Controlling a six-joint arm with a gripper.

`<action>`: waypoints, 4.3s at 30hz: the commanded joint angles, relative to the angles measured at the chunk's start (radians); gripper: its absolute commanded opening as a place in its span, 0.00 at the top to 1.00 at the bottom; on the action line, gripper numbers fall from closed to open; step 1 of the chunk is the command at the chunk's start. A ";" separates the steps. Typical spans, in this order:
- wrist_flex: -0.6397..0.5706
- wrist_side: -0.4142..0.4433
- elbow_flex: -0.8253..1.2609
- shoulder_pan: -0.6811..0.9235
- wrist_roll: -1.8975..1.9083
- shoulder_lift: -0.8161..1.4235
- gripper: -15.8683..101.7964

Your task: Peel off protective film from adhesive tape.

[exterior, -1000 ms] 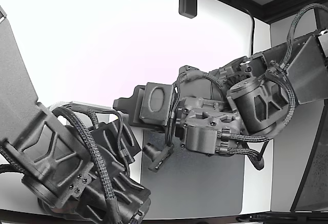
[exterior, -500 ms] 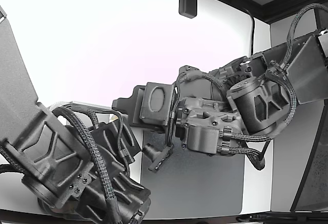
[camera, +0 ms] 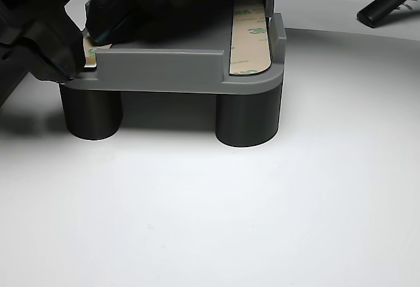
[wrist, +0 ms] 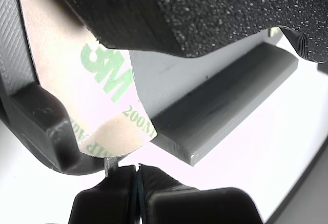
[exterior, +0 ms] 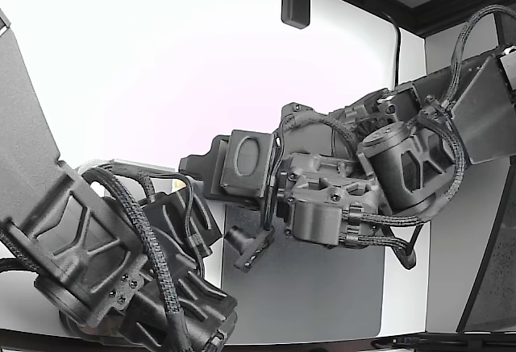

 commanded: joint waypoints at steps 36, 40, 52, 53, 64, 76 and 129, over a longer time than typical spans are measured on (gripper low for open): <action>0.061 0.020 -0.092 0.018 0.037 -0.021 0.96; 0.064 0.020 -0.095 0.018 0.040 -0.023 0.96; 0.075 0.028 -0.117 0.028 0.046 -0.041 0.96; 0.077 0.031 -0.121 0.031 0.049 -0.046 0.96; 0.095 0.043 -0.138 0.044 0.061 -0.075 0.96; 0.092 0.049 -0.138 0.049 0.069 -0.094 0.96; 0.109 0.075 -0.166 0.074 0.103 -0.132 0.96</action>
